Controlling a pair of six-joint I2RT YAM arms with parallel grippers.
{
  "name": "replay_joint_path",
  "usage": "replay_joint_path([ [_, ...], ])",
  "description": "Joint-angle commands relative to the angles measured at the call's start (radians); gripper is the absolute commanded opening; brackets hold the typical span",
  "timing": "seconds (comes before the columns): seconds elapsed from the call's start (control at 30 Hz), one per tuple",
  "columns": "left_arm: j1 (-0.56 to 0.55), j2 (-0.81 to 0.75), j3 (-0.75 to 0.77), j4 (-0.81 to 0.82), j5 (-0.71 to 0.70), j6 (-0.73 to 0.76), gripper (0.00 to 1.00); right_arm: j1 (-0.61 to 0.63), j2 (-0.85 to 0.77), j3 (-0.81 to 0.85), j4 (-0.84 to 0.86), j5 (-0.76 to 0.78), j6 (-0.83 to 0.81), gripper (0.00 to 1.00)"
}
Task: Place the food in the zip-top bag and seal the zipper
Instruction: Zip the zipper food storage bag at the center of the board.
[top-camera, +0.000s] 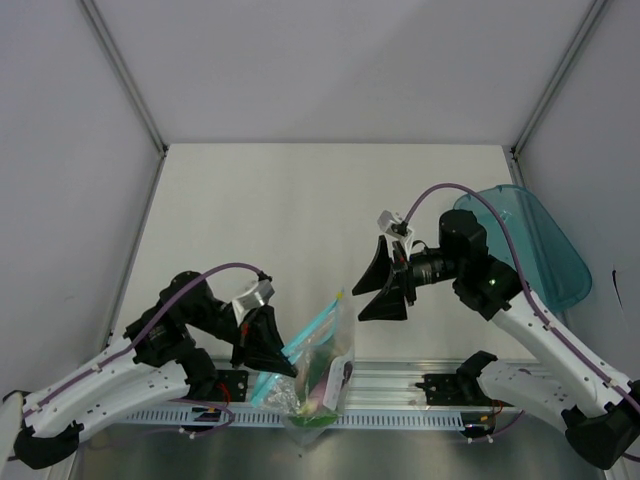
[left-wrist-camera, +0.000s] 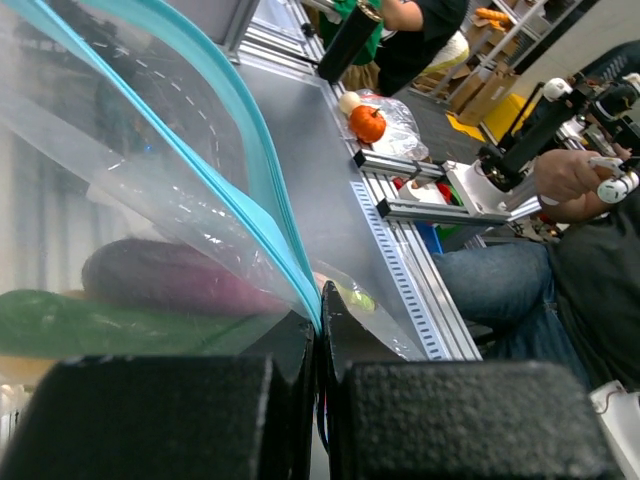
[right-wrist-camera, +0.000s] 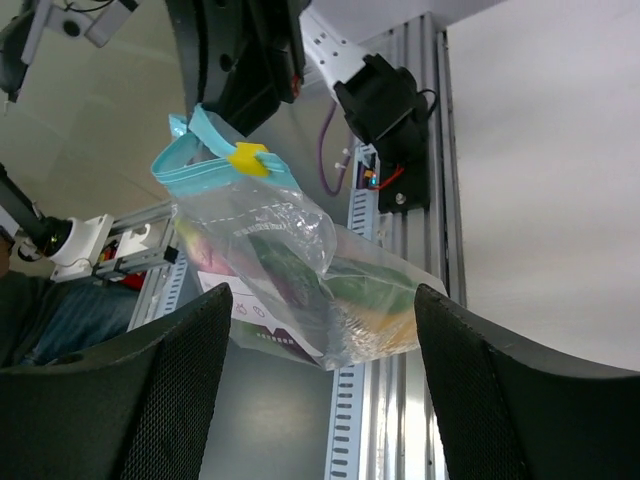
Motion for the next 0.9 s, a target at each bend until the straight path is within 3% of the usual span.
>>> replay_joint_path([
  [0.0, 0.005, 0.005, -0.004, 0.103, 0.065, -0.029, 0.01, 0.012, 0.012, 0.000, 0.113, -0.094, 0.023, 0.75],
  [0.37, 0.005, 0.032, -0.004, 0.192, 0.081, -0.072, 0.01, 0.138, 0.127, 0.052, 0.240, -0.093, 0.072, 0.71],
  [0.57, 0.005, 0.037, -0.001, 0.177, 0.062, -0.058, 0.01, 0.225, 0.146, 0.031, 0.354, -0.094, 0.124, 0.63],
  [0.67, 0.005, 0.037, -0.004, 0.140, 0.051, -0.041, 0.01, 0.245, 0.157, 0.034, 0.352, -0.094, 0.124, 0.46],
  [0.7, 0.005, 0.039, -0.003, 0.128, 0.045, -0.028, 0.00, 0.245, 0.157, 0.031, 0.354, -0.093, 0.126, 0.30],
  [0.8, 0.005, 0.036, 0.004, 0.065, 0.014, 0.003, 0.01, 0.247, 0.154, 0.029, 0.355, -0.076, 0.137, 0.00],
  [0.83, 0.005, 0.034, 0.010, 0.051, 0.002, 0.009, 0.01, 0.248, 0.152, 0.028, 0.349, -0.070, 0.134, 0.00],
  [0.87, 0.005, 0.029, 0.016, 0.007, -0.041, 0.026, 0.08, 0.247, 0.150, 0.028, 0.342, -0.053, 0.132, 0.00],
])
